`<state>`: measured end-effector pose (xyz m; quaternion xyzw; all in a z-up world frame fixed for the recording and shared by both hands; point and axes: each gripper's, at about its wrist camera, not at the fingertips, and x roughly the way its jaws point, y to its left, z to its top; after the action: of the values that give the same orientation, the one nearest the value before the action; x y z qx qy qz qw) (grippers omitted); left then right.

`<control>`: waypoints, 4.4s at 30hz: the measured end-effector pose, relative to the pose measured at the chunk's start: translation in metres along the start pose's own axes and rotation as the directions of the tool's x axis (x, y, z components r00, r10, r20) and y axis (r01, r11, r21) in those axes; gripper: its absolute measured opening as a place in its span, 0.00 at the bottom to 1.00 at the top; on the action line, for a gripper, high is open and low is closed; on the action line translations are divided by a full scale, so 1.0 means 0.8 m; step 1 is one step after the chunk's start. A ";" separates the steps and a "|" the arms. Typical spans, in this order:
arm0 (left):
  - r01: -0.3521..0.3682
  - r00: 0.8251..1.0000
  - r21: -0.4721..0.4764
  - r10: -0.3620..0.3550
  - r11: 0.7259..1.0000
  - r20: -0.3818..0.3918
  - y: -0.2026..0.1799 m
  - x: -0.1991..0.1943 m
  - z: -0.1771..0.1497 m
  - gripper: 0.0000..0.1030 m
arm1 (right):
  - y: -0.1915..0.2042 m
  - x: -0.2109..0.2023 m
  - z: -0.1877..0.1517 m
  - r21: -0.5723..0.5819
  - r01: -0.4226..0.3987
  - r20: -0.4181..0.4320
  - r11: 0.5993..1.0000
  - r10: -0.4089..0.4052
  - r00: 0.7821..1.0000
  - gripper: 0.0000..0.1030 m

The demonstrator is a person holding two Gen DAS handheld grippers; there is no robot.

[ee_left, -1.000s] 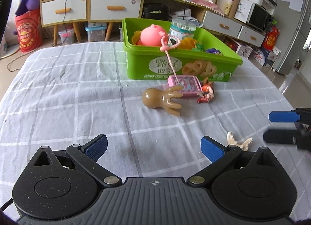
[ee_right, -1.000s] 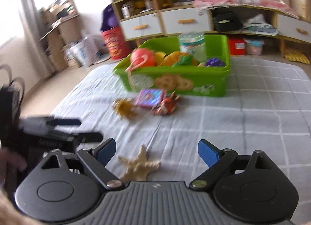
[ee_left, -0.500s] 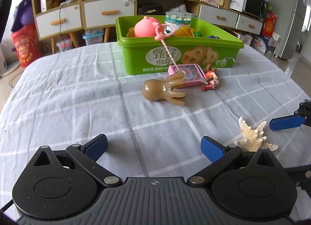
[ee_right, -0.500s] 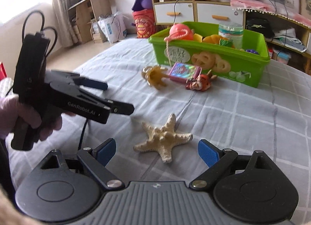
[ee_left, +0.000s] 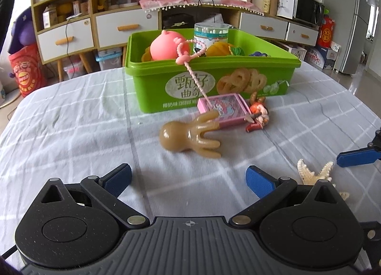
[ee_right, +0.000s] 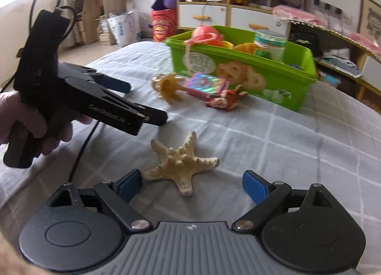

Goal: Organize rigid objects
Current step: 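Move the left tool to the second tan octopus while the right tool approaches the starfish, then grasp the tan octopus with the left tool while the right tool grasps the beige starfish, then carry the tan octopus and beige starfish over the green bin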

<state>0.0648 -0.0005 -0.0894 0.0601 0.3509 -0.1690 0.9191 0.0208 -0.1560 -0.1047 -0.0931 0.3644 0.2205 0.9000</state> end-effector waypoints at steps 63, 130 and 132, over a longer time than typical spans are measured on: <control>0.021 1.000 -0.206 -0.025 0.978 -0.013 0.006 -0.014 0.042 0.62 | -0.032 0.014 0.067 0.230 0.100 -0.068 0.968 -0.086 0.994 0.48; 0.123 0.988 -0.129 -0.110 0.984 0.104 -0.016 0.043 0.152 0.80 | -0.173 0.033 0.171 0.775 -0.112 0.224 0.622 -0.104 0.969 0.63; 0.129 0.987 -0.121 -0.115 0.984 0.111 -0.020 0.041 0.152 0.80 | -0.172 0.028 0.170 0.769 -0.115 0.231 0.629 -0.107 0.967 0.64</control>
<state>0.1580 -0.0518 -0.0207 -0.0292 0.3159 -0.2052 0.9259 0.1829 -0.2256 -0.0220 0.3337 0.3052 0.0540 0.8903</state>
